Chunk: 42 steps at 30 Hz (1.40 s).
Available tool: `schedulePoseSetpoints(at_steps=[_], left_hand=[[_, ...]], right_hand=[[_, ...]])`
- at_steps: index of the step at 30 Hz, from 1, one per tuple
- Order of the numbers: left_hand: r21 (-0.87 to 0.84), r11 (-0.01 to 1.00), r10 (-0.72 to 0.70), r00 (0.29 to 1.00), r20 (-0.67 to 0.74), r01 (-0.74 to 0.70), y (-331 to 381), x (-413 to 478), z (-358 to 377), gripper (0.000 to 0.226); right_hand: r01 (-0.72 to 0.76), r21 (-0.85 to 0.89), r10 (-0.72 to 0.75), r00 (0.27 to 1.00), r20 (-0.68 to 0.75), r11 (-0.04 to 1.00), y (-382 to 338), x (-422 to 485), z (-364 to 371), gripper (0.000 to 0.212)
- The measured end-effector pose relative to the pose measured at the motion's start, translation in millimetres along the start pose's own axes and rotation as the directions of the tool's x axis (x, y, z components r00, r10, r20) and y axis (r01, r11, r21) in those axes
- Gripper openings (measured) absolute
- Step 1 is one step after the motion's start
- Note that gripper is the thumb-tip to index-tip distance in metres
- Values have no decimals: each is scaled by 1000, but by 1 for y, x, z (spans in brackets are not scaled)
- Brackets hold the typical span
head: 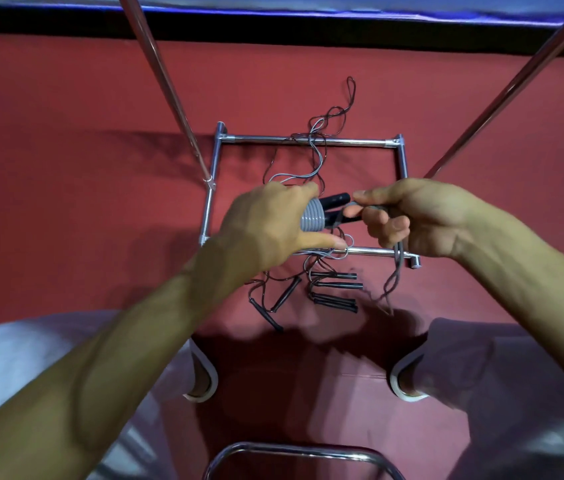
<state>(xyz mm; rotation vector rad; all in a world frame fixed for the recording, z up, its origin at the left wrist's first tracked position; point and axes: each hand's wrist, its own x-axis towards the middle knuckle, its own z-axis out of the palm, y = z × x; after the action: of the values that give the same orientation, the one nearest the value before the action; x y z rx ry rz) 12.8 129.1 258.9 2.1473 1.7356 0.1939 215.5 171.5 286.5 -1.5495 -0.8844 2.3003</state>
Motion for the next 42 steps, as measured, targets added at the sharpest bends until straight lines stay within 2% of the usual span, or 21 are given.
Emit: schedulePoseSetpoints(at_steps=[5, 8, 10, 13, 16, 19, 21, 23, 27, 29, 31, 33, 35, 38, 41, 42], left_hand=[[13, 999, -41, 999, -18, 41, 11, -3, 9, 55], [9, 999, -39, 999, -10, 39, 8, -2, 5, 50], [-12, 999, -51, 998, 21, 51, 4, 0, 1, 49], [10, 998, -68, 994, 89, 67, -5, 1, -1, 53], [-58, 992, -104, 977, 185, 117, -8, -1, 0, 62], [-288, 936, -67, 905, 420, 203, -8, -2, -8, 66], [-447, 843, 16, 817, 576, 299, -9, -2, -18, 65], [-532, 779, 113, 759, 641, 333, -8, -3, -29, 65], [-646, 699, 257, 736, 627, 306, -11, -2, -43, 58], [-699, 655, 324, 729, 603, 287, -15, -3, -45, 48], [-751, 602, 366, 743, 561, 271, -16, -4, -45, 47], [-804, 542, 399, 768, 501, 244, -16, -4, -45, 43], [-844, 493, 410, 799, 439, 211, -15, -5, -50, 29], [-850, 497, 314, 876, 366, 176, -16, -1, -53, 49], [-861, 489, 207, 940, 272, 141, -12, -1, -46, 57], [-866, 480, 170, 954, 248, 140, -10, -2, -42, 53]], right_hand=[[26, -104, -18, 996, 83, 994, 4, 2, 1, 28], [123, -281, -104, 991, 84, 952, 3, 0, -6, 27], [245, -494, -215, 969, 119, 834, 1, -3, -10, 19], [424, -739, -416, 884, 213, 523, 0, -6, -13, 2], [478, -799, -532, 811, 242, 366, -1, -4, -18, 7], [553, -780, -577, 752, 319, 291, -1, -5, -18, 7], [611, -719, -593, 728, 345, 332, -3, -8, -19, 12], [659, -636, -618, 708, 342, 403, -6, -10, -23, 18], [681, -590, -617, 702, 355, 435, -6, -5, -26, 23], [642, -567, -533, 759, 373, 517, -4, 2, -28, 48], [581, -525, -461, 814, 354, 622, -3, 6, -27, 60], [535, -455, -427, 844, 325, 712, 1, 10, -22, 60], [484, -324, -383, 863, 330, 813, 6, 17, -14, 55], [323, -82, -279, 901, 333, 943, 12, 26, -5, 52], [183, 114, -213, 903, 374, 976, 20, 29, 1, 51], [149, 148, -195, 904, 381, 978, 23, 30, 6, 52]])
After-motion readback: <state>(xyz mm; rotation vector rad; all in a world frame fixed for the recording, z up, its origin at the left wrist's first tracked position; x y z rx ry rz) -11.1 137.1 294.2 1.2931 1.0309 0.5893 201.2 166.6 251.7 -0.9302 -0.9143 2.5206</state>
